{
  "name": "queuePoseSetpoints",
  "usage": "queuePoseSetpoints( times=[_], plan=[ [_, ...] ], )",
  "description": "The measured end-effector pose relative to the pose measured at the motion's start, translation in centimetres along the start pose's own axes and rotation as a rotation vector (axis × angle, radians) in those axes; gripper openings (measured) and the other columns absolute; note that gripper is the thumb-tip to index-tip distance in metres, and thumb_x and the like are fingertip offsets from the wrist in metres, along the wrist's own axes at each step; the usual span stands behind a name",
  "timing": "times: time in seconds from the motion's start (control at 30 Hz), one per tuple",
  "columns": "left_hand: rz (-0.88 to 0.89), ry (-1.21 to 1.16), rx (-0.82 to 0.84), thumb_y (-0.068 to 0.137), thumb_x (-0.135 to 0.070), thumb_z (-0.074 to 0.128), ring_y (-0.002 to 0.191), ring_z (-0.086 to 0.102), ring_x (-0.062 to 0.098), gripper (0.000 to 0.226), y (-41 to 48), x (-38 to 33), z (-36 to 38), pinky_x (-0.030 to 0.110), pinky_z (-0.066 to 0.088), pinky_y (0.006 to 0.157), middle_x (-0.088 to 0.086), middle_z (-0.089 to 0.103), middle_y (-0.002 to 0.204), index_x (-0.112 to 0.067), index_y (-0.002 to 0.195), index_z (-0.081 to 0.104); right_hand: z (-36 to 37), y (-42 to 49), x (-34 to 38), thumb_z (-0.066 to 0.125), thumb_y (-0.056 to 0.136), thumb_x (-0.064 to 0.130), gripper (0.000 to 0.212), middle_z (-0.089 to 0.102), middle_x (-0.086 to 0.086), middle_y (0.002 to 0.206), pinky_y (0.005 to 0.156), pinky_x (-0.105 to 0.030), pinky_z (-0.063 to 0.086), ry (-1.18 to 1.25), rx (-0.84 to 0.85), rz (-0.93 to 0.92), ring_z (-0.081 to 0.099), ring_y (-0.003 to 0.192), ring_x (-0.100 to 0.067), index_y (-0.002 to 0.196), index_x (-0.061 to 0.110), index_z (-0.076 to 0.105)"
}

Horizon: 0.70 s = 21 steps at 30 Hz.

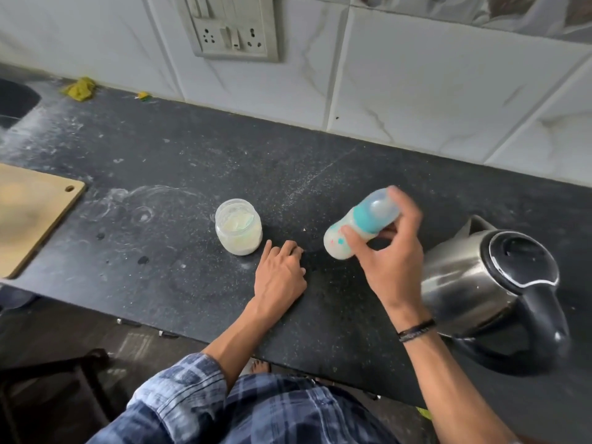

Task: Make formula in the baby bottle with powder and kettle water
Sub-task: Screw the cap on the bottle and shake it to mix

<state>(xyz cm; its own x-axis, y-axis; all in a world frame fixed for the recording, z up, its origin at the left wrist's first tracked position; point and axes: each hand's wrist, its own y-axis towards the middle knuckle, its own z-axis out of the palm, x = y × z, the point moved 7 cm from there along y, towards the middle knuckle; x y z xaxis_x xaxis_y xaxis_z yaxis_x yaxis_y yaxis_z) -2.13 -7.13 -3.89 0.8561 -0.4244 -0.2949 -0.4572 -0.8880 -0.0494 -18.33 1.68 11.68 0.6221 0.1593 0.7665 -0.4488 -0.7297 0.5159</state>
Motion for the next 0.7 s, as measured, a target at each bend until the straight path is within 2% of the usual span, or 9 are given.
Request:
queuePoseSetpoints(
  times=[0.1,0.2,0.27,0.33,0.4,0.5,0.57,0.63,0.7],
  plan=[
    [-0.003,0.001,-0.005,0.094,-0.030,0.060,0.120,0.056,0.021,0.048,-0.1,0.2,-0.1,0.041,0.008,0.125,-0.006,0.052,0.141,-0.020,0.141,0.056,-1.2,0.1,1.2,0.087,0.080,0.025,0.082,0.050,0.010,0.139,0.092,-0.047,0.059,0.131,-0.072,-0.041,0.061,0.120,-0.016,0.142,0.026,0.034],
    [0.000,-0.011,0.003,0.094,-0.029,0.060,0.119,0.056,0.021,0.048,-0.1,-0.2,0.1,0.041,0.008,0.125,-0.005,0.052,0.140,-0.019,0.141,0.056,-3.6,0.7,3.3,0.083,0.079,0.013,0.087,0.037,-0.002,0.139,0.094,-0.046,0.058,0.188,-0.245,-0.162,0.055,0.124,-0.013,0.140,0.003,0.021],
    [-0.002,0.002,0.009,0.094,-0.029,0.060,0.119,0.056,0.021,0.049,0.0,-0.3,0.0,0.041,0.008,0.125,-0.006,0.051,0.140,-0.020,0.142,0.056,-2.2,1.3,2.2,0.087,0.079,0.013,0.088,0.044,-0.009,0.138,0.090,-0.047,0.059,0.123,-0.153,-0.086,0.058,0.122,-0.016,0.143,0.010,0.027],
    [-0.003,0.007,0.016,0.095,-0.031,0.060,0.120,0.055,0.021,0.049,0.1,-0.1,0.0,0.041,0.008,0.125,-0.006,0.051,0.141,-0.020,0.142,0.055,-0.9,1.2,0.8,0.090,0.079,0.019,0.082,0.053,-0.001,0.139,0.086,-0.050,0.059,0.073,-0.009,0.010,0.062,0.118,-0.021,0.141,0.024,0.037],
    [-0.012,0.004,0.002,0.095,-0.031,0.060,0.120,0.055,0.021,0.049,-0.1,0.1,-0.1,0.040,0.007,0.125,-0.007,0.050,0.141,-0.021,0.142,0.055,-1.9,1.0,1.2,0.089,0.080,0.018,0.080,0.050,0.010,0.138,0.090,-0.052,0.058,0.176,-0.077,-0.014,0.061,0.119,-0.019,0.140,0.024,0.036],
    [-0.018,-0.013,0.010,0.095,-0.029,0.059,0.120,0.055,0.021,0.049,-0.3,-0.2,0.2,0.039,0.007,0.125,-0.007,0.050,0.141,-0.020,0.142,0.055,-4.3,0.8,3.1,0.083,0.080,0.015,0.086,0.037,0.005,0.143,0.094,-0.048,0.057,0.234,-0.260,-0.137,0.054,0.126,-0.012,0.140,0.010,0.021],
    [-0.019,-0.002,0.009,0.095,-0.029,0.059,0.120,0.055,0.021,0.049,-0.1,-0.4,0.1,0.039,0.007,0.125,-0.007,0.050,0.141,-0.020,0.143,0.054,-3.3,1.2,1.9,0.085,0.080,0.018,0.087,0.041,-0.002,0.139,0.093,-0.048,0.058,0.140,-0.205,-0.099,0.054,0.125,-0.012,0.143,0.020,0.026],
    [-0.022,0.001,0.028,0.095,-0.030,0.059,0.122,0.054,0.021,0.049,0.1,-0.3,0.0,0.039,0.007,0.125,-0.007,0.049,0.142,-0.021,0.143,0.053,-1.4,1.2,-0.1,0.090,0.079,0.021,0.081,0.052,-0.003,0.139,0.089,-0.049,0.059,0.034,-0.030,0.013,0.060,0.120,-0.019,0.140,0.034,0.039],
    [-0.021,0.008,0.015,0.096,-0.031,0.059,0.124,0.053,0.021,0.049,0.1,-0.1,-0.2,0.040,0.007,0.125,-0.007,0.049,0.143,-0.021,0.144,0.053,-1.6,0.7,-0.7,0.090,0.078,0.016,0.080,0.053,-0.008,0.140,0.089,-0.052,0.058,0.072,-0.046,0.024,0.061,0.120,-0.024,0.139,0.032,0.041]
  ],
)
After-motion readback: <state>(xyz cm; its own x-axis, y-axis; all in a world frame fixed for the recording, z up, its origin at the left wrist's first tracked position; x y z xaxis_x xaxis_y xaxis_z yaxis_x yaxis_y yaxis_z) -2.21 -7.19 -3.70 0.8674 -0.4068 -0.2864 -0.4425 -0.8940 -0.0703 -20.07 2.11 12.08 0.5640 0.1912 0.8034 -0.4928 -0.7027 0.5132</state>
